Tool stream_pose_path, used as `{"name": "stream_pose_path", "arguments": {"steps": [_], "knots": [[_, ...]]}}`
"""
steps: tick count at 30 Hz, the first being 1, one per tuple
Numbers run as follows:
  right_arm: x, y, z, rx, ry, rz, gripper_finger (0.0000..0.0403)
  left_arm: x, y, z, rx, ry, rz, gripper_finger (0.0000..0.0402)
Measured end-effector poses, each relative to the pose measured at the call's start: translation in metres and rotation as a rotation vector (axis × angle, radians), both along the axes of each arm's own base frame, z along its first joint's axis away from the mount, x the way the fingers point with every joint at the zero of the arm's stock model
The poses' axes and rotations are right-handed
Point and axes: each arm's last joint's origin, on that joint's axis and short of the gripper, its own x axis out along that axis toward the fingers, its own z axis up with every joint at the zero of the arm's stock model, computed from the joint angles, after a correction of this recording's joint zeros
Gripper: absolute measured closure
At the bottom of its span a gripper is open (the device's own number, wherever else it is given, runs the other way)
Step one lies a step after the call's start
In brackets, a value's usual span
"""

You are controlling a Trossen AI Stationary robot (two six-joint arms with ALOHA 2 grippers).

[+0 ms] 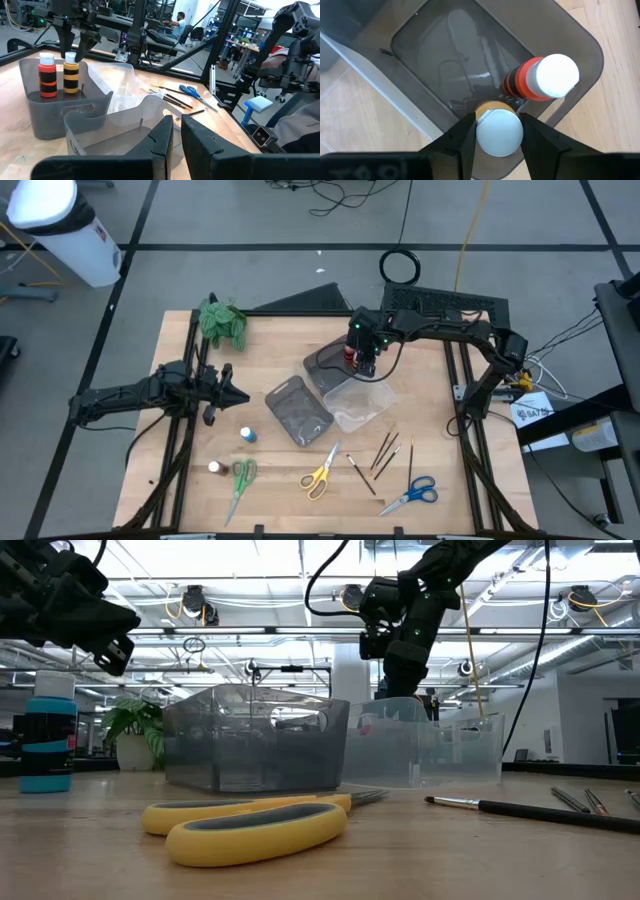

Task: Pick & Place Paint Supplies
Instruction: Put the yellow paint bottle into the top black bin, then put the brown paint bottle into the top black bin

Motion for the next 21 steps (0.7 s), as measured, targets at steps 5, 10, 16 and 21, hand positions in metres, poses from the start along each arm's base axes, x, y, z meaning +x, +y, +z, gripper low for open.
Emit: {"name": "stream_pose_path", "arguments": {"steps": [5, 10, 16, 21], "knots": [[0.0, 0.0, 0.0, 0.003, -0.005, -0.013, 0.0234, 0.0, 0.0, 0.0, 0.0, 0.0, 0.0, 0.0355], [0.001, 0.0, 0.0, 0.006, -0.008, -0.025, 0.0194, 0.0, 0.0, 0.0, 0.0, 0.0, 0.0, 0.0355], [0.0, 0.0, 0.003, -0.006, -0.021, -0.012, 0.0166, 0.0, 0.0, 0.0, 0.0, 0.0, 0.0, 0.0355], [-0.003, 0.004, 0.013, -0.029, -0.045, 0.005, 0.0164, 0.0, 0.0, 0.0, 0.0, 0.0, 0.0, 0.0355]]}}
